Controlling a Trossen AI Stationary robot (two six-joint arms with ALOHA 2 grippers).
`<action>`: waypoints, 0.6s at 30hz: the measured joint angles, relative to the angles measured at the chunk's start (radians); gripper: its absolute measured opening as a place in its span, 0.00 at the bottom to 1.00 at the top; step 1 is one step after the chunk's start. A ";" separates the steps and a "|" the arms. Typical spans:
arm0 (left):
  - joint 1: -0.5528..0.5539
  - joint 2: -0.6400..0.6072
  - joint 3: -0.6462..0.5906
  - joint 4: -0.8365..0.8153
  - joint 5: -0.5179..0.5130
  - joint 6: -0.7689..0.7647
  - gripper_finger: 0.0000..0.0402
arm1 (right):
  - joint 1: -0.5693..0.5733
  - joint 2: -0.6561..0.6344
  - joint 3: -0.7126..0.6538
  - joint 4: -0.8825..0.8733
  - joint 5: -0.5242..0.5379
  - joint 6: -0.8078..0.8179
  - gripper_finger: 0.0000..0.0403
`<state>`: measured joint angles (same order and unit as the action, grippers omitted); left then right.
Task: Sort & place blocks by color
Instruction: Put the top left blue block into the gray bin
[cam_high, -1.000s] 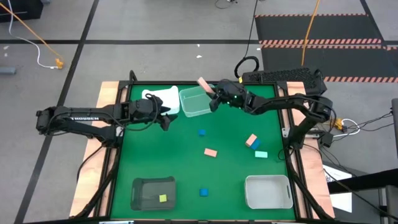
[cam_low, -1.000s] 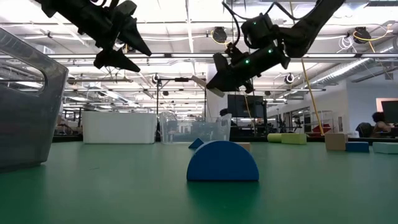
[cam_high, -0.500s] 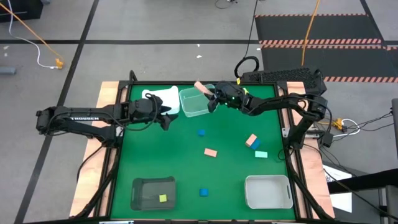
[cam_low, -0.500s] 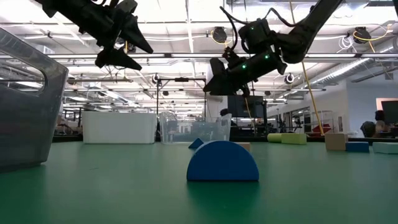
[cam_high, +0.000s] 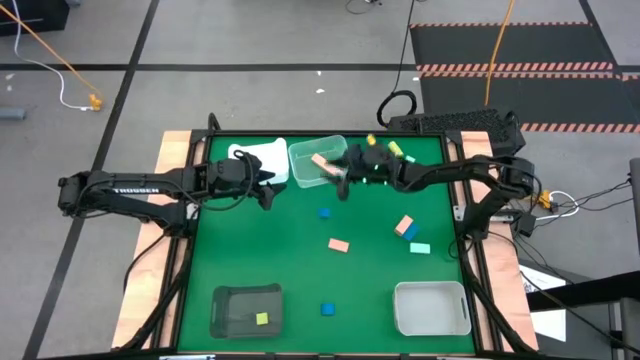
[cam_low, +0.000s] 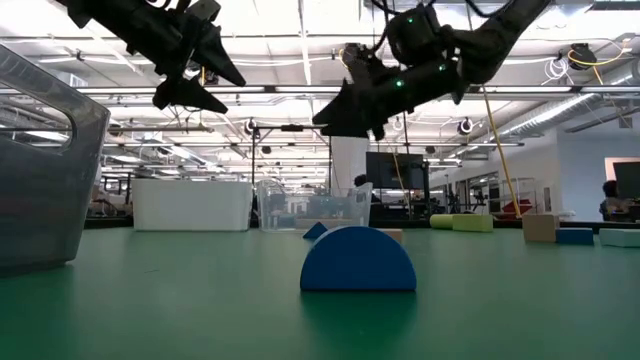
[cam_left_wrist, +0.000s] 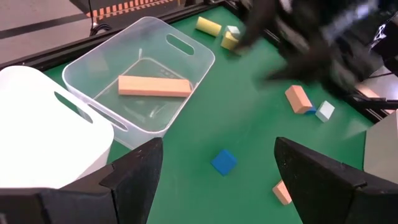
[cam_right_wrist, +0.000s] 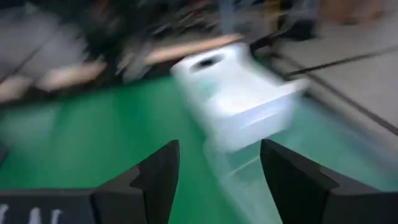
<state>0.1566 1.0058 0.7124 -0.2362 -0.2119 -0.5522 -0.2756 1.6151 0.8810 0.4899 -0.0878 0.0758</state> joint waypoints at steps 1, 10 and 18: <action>0.000 0.000 0.000 -0.002 0.000 0.000 0.77 | 0.026 0.001 0.000 -0.034 -0.006 -0.045 0.52; 0.000 0.000 0.000 -0.031 0.000 0.023 0.77 | 0.158 0.171 -0.001 0.007 0.005 -0.080 0.55; -0.001 0.000 0.000 -0.031 0.001 -0.005 0.77 | 0.160 0.317 -0.002 0.082 0.119 -0.012 0.57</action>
<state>0.1559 1.0061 0.7120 -0.2672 -0.2108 -0.5569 -0.1158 1.9324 0.8787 0.5715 0.0316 0.0643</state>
